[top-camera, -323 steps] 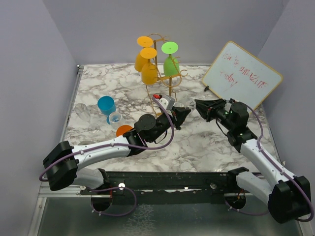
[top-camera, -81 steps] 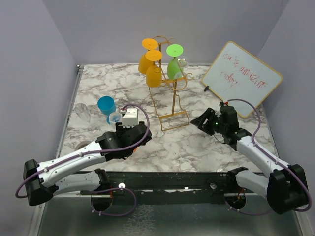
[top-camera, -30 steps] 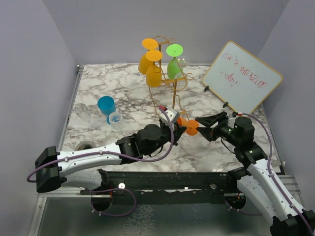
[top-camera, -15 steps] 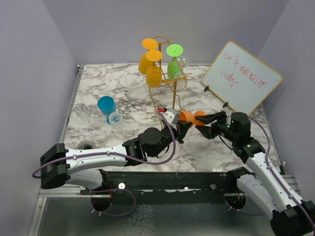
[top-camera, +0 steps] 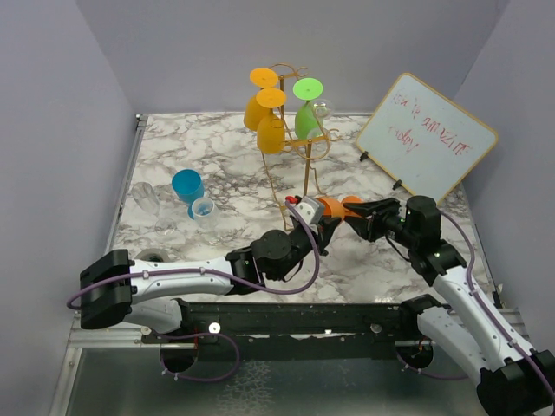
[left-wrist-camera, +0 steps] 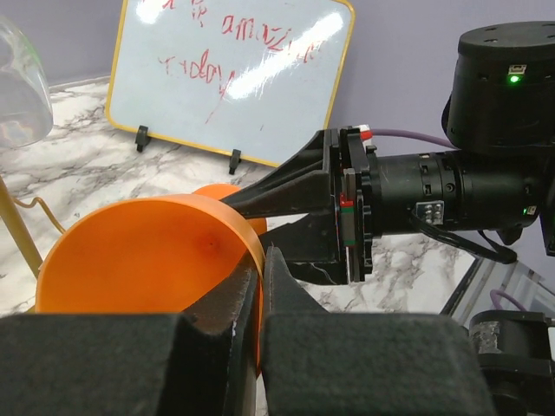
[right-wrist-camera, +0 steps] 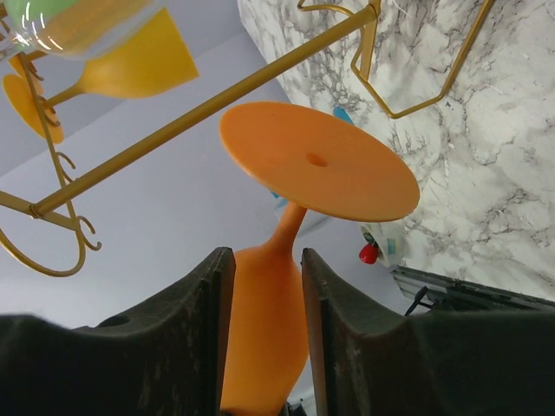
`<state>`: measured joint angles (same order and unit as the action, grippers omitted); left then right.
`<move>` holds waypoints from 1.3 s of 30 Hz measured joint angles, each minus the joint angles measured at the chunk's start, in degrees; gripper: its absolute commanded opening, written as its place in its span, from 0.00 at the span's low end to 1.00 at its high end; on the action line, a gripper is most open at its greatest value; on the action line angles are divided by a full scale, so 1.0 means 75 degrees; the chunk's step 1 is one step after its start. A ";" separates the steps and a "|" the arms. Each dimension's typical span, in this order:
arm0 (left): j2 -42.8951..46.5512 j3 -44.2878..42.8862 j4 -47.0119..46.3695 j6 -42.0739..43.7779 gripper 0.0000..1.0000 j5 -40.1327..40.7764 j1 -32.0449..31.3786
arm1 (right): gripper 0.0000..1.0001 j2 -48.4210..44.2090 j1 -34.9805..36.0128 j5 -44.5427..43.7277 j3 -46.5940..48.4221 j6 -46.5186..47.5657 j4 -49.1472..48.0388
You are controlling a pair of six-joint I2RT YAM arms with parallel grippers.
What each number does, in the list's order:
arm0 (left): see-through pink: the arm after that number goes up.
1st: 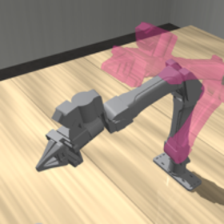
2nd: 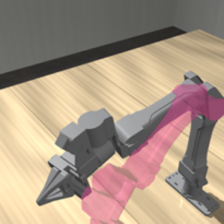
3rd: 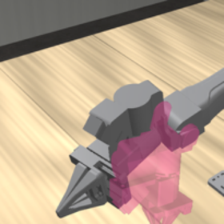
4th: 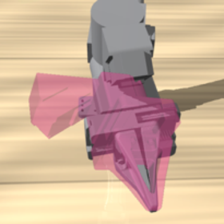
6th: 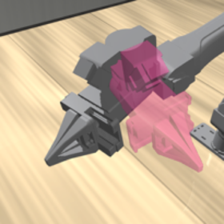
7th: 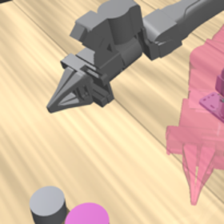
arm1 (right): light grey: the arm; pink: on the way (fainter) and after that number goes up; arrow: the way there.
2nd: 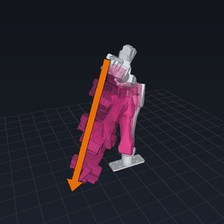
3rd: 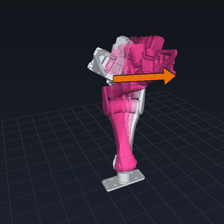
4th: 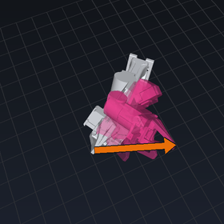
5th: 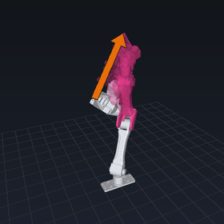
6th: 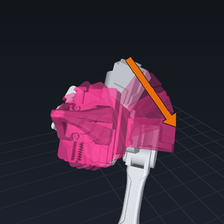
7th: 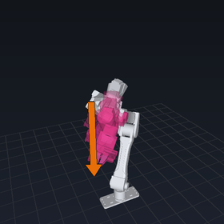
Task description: Place the wine glass upside down on the wine glass rack
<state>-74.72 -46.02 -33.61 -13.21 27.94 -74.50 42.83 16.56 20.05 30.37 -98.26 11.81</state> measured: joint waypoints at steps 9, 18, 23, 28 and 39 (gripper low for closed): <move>-0.0020 0.0163 -0.0154 0.0061 0.00 -0.0020 0.0000 | 0.39 0.0256 0.0000 0.0032 -0.0216 -0.0370 -0.0251; -0.0020 0.0356 -0.0376 0.0061 0.00 -0.0396 0.0000 | 0.39 0.0519 0.0000 0.0035 -0.0213 -0.0361 -0.0373; -0.0029 0.0370 -0.0431 0.0073 0.00 -0.0656 0.0003 | 0.19 0.0769 0.0000 0.0047 -0.0143 -0.0291 -0.0364; -0.0058 0.0431 -0.0463 0.0082 0.12 -0.0755 -0.0015 | 0.01 0.0781 -0.0047 -0.0061 -0.0064 -0.0443 -0.0443; 0.0682 0.1195 -0.0586 -0.0207 0.93 -0.0848 -0.0035 | 0.01 0.0580 0.0000 -0.0941 -0.0050 0.1378 -0.0431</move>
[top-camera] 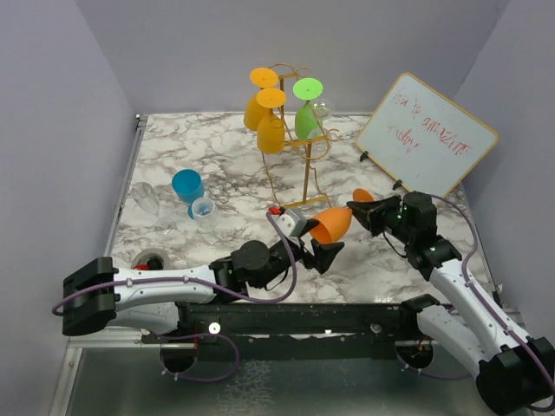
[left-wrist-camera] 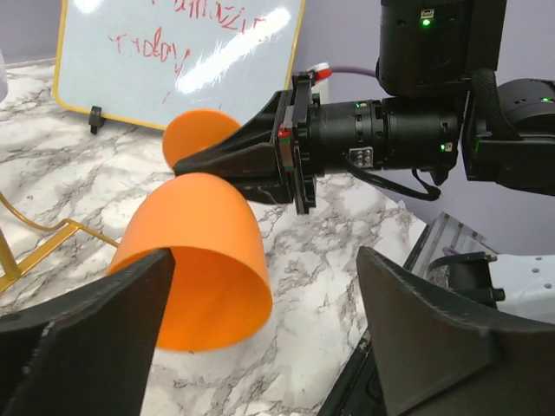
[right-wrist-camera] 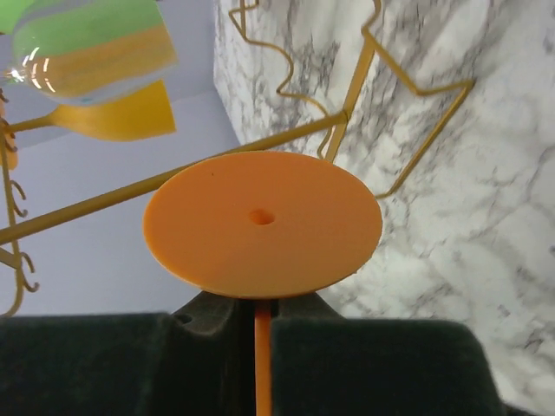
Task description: Place the wine glass upside down on the wine glass rack
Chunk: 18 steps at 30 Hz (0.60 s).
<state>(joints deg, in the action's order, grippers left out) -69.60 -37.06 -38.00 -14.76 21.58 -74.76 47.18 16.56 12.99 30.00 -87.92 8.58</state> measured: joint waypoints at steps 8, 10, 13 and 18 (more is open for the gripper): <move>0.1979 0.0863 0.0102 -0.0090 0.99 0.0315 0.0000 | 0.00 -0.0271 -0.0006 -0.1134 0.0251 0.3019 -0.0507; 0.2410 0.0877 0.0271 -0.0055 0.99 0.0609 0.0000 | 0.01 -0.0335 -0.0003 -0.1259 0.0251 0.3850 -0.0769; 0.2859 0.0778 0.0863 0.0041 0.99 0.1055 0.0000 | 0.01 -0.0385 -0.0003 -0.1364 0.0265 0.5050 -0.1174; 0.3019 0.0085 0.2401 0.0169 0.99 0.2069 0.0000 | 0.01 -0.0577 -0.0003 -0.1367 0.0265 0.6875 -0.1894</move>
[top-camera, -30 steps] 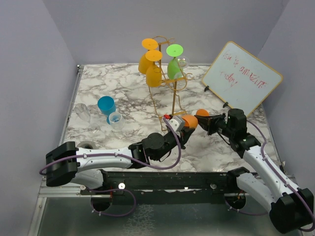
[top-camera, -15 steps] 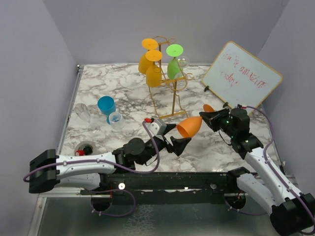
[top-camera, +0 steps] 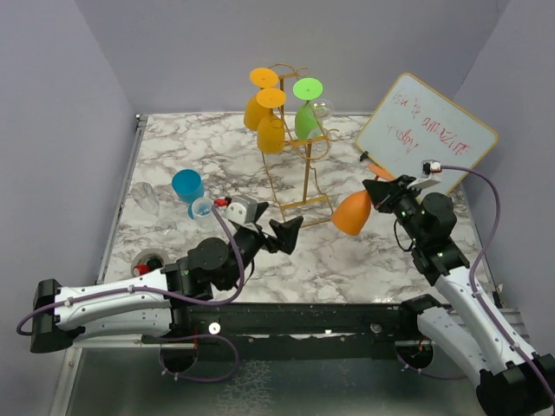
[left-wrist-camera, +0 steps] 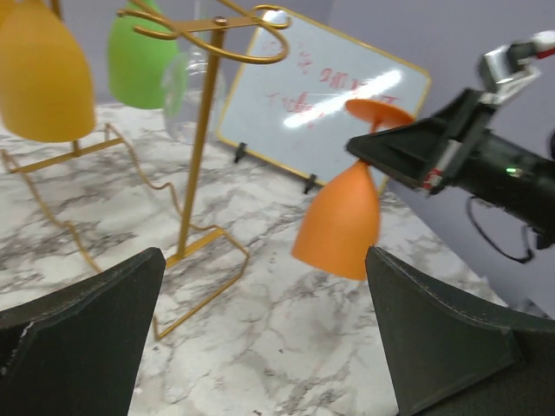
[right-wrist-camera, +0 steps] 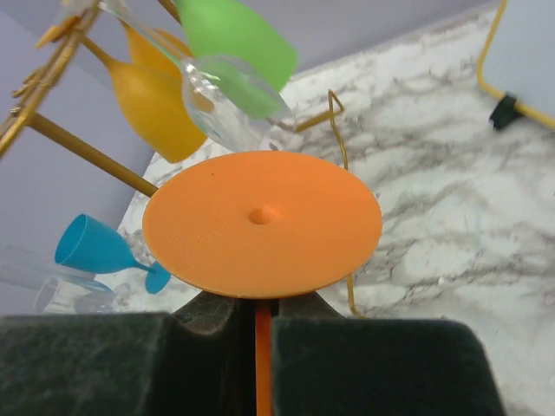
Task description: Place the wine glass upside down on the wine glass rack
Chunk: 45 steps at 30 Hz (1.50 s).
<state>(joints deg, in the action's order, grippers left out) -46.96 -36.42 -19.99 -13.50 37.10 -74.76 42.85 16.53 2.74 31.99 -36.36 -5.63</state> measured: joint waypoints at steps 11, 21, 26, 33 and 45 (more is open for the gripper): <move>-0.0589 -0.0516 0.2489 -0.0493 0.99 0.1472 0.0242 | 0.00 -0.0414 -0.0003 0.0644 0.0003 0.2556 -0.1635; -0.1122 -0.0836 0.3888 -0.1865 0.99 0.0067 0.3037 | 0.01 0.1128 0.0003 0.1224 0.1874 0.3302 -0.1218; -0.1142 -0.0836 0.4007 -0.2212 0.99 -0.0941 0.3518 | 0.01 0.1405 0.0003 0.1393 0.1874 0.3418 -0.1265; -0.1142 -0.0845 0.4004 -0.2235 0.99 -0.1667 0.3777 | 0.01 0.2142 0.0003 0.1903 0.2159 0.3998 -0.1419; -0.1259 -0.1087 0.4028 -0.2122 0.99 -0.2425 0.4095 | 0.00 0.3075 0.0003 0.3005 0.2480 0.5176 -0.2037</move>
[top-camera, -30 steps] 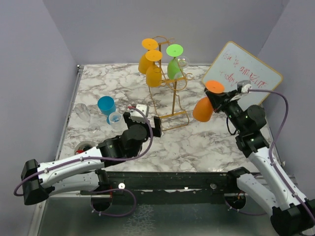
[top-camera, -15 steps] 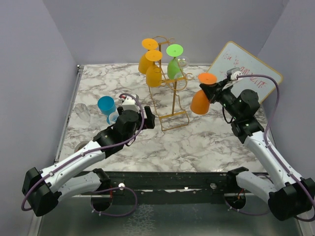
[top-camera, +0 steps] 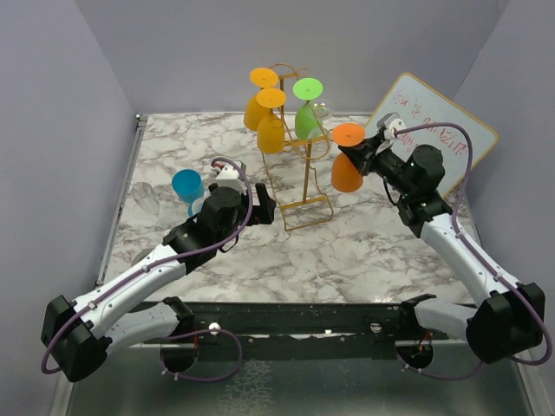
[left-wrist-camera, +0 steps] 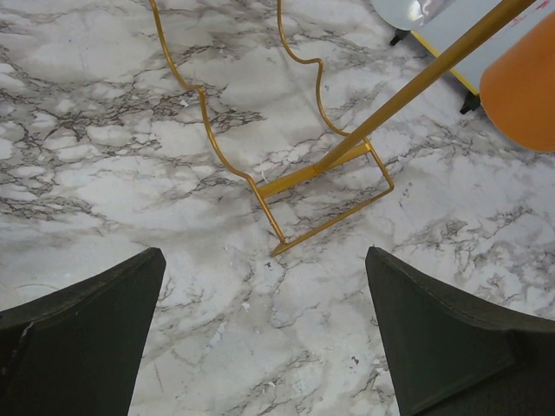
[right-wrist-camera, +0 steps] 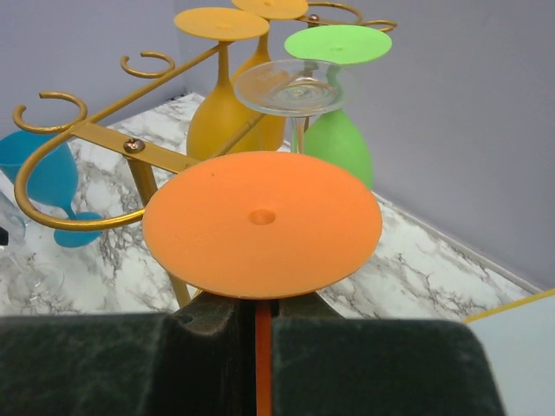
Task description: Place the wine glass upside down on the wine glass rack
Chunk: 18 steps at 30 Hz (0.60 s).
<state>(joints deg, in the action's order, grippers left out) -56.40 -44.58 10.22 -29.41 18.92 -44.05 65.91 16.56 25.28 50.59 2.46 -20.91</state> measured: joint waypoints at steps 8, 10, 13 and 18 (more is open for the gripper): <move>-0.0213 -0.0023 0.0035 0.0050 0.99 -0.0294 0.0117 | 0.00 0.0481 0.0000 0.0358 -0.0012 0.0198 -0.0699; -0.0277 -0.0058 0.0052 0.0058 0.99 -0.0385 0.0131 | 0.00 0.0533 0.0000 0.0358 -0.0012 0.0204 -0.0895; -0.0326 -0.0111 0.0061 0.0073 0.99 -0.0455 0.0157 | 0.01 0.0560 0.0000 0.0356 -0.0012 0.0219 -0.1139; -0.0402 -0.0125 0.0090 0.0070 0.99 -0.0557 0.0181 | 0.00 0.0557 0.0000 0.0356 -0.0012 0.0224 -0.1311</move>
<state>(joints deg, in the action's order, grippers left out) -59.42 -45.52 10.90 -28.88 14.74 -42.70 70.08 16.56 27.94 50.50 4.14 -30.74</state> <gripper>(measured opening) 0.988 0.065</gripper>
